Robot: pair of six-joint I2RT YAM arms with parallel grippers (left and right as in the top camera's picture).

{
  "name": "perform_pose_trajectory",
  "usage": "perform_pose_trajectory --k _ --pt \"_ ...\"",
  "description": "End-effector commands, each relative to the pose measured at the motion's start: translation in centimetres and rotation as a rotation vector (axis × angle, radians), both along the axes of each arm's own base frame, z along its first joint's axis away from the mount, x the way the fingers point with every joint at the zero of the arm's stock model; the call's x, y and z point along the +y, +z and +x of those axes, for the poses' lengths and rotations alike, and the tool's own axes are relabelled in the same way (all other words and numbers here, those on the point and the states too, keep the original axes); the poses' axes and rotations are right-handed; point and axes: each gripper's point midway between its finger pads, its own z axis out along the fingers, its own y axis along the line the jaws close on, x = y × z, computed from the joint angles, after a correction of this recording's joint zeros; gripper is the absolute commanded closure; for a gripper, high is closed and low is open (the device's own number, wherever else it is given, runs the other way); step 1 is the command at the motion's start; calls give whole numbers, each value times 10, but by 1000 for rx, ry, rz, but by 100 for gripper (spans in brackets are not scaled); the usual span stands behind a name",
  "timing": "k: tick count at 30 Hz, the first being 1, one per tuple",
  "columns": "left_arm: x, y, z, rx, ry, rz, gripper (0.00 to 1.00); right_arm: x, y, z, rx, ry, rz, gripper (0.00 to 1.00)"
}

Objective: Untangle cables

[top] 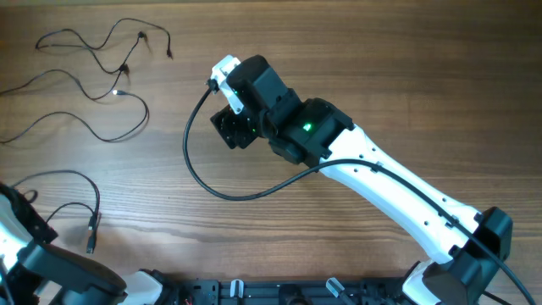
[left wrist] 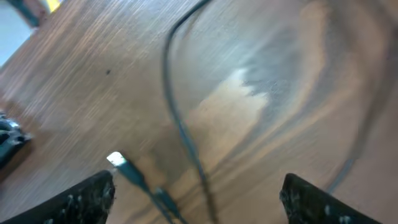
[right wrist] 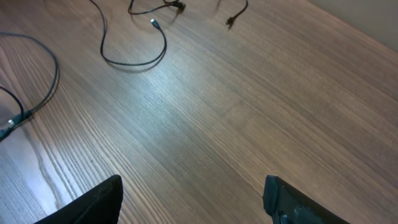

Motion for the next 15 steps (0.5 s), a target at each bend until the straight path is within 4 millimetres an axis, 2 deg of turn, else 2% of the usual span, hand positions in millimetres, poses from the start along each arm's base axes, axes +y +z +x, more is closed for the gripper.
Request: perform_pose_trajectory --k 1,3,4,6,8,9,11,13,15 --pt "-12 -22 -12 34 35 -49 18 0 2 -3 11 -5 16 26" --pt "-8 -27 -13 42 37 -27 33 0 2 -3 11 -5 17 26" --pt "-1 -29 -13 48 40 0 36 0 1 -3 12 -5 15 26" --pt "10 -34 -1 10 12 26 56 -2 0 -4 19 -6 8 26" --pt "6 -43 16 -56 -70 -34 76 -1 0 -4 18 -5 9 26" --pt "-1 -47 24 -97 -110 -76 79 -1 1 -3 15 -5 13 26" --pt "-16 -48 54 -240 -289 -166 94 0 1 -3 13 -6 16 26" --pt "-26 -43 81 -373 -446 -201 96 -1 1 -3 15 -6 14 26" --pt "-34 -36 99 -480 -522 -222 96 -1 0 -4 17 -7 12 26"
